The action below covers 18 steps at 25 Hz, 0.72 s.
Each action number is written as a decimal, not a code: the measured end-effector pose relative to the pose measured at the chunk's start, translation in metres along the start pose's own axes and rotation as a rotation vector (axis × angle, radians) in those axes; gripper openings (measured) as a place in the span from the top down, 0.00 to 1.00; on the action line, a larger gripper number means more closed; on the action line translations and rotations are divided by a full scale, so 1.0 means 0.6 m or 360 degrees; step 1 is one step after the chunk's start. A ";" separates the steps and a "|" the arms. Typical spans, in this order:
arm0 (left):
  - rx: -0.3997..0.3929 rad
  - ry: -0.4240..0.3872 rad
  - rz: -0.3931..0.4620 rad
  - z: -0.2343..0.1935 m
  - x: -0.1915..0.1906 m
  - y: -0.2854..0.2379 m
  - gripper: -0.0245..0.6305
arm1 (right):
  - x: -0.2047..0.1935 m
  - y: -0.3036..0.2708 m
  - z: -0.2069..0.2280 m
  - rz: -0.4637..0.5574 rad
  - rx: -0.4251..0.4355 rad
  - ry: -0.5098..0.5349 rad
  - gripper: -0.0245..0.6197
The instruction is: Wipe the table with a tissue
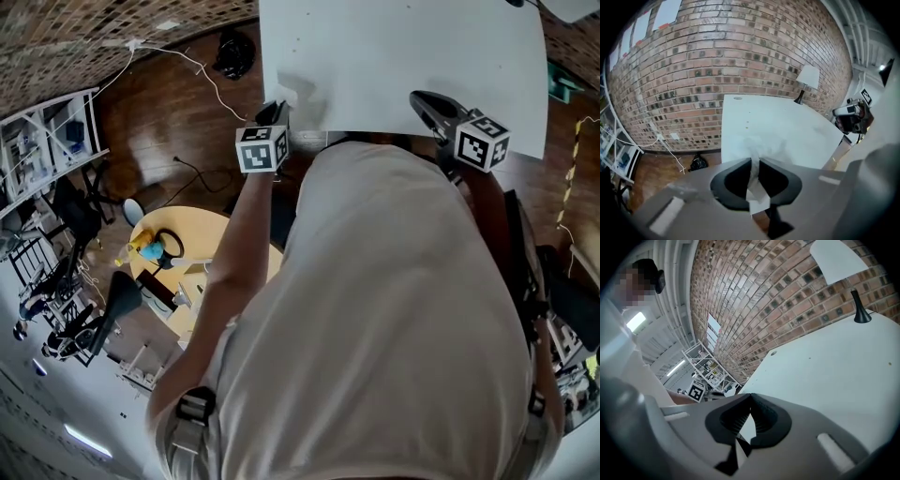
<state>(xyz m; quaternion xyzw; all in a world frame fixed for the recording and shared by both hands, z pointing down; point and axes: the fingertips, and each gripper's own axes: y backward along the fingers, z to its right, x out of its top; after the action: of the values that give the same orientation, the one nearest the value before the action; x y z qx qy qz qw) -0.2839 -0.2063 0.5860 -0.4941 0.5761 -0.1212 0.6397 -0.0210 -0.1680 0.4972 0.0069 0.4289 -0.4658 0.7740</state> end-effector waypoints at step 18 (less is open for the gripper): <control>0.0051 -0.0070 0.0042 -0.055 0.092 -0.082 0.89 | 0.004 -0.003 0.019 0.0076 -0.0147 -0.0088 0.95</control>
<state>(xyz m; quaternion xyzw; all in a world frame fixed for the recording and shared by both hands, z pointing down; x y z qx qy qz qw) -0.2751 -0.2863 0.5948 -0.4786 0.5664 -0.1111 0.6616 -0.0144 -0.1755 0.5036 -0.0314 0.4280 -0.4268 0.7960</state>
